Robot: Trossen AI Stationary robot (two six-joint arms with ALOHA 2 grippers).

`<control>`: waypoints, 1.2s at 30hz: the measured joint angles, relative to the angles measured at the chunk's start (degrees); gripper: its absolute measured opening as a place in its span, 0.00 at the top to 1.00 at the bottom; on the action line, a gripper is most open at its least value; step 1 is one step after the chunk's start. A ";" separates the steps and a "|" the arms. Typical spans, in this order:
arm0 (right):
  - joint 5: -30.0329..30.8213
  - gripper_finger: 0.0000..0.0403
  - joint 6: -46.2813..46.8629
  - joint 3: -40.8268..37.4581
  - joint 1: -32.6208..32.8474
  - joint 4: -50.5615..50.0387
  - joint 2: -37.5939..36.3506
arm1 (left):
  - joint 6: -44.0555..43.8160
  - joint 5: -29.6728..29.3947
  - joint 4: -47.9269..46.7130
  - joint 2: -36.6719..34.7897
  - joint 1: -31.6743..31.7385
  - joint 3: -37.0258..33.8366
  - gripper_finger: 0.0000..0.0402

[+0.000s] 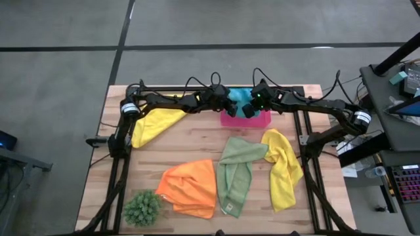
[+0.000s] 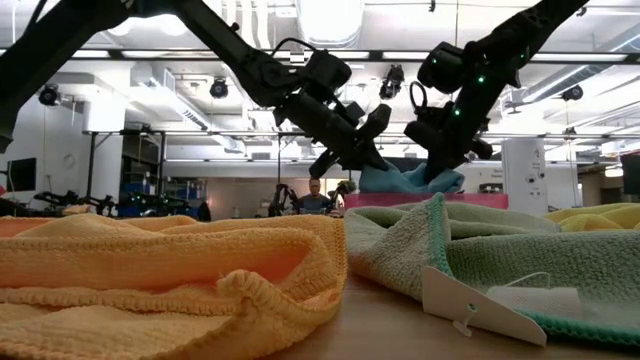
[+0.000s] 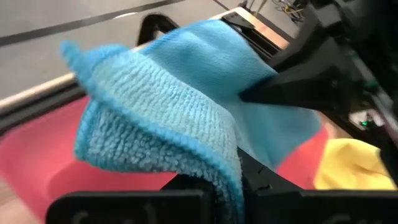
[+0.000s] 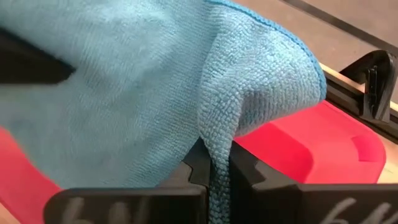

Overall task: Fold microfiber towels
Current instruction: Put the folded blue microfiber cloth into the red bin

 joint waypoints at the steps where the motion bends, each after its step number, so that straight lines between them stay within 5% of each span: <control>1: 0.00 0.97 -0.04 0.00 0.00 0.00 0.00 | -0.61 -0.06 -0.02 0.00 -0.43 -0.01 1.00; 18: 0.42 0.97 0.62 -0.04 0.02 -3.30 0.00 | -2.52 -3.28 -3.82 0.00 -1.16 -0.15 0.99; 36: 0.50 0.97 3.11 -0.76 0.02 -3.76 0.76 | -3.94 -3.28 -8.16 -0.04 -0.98 -0.20 0.61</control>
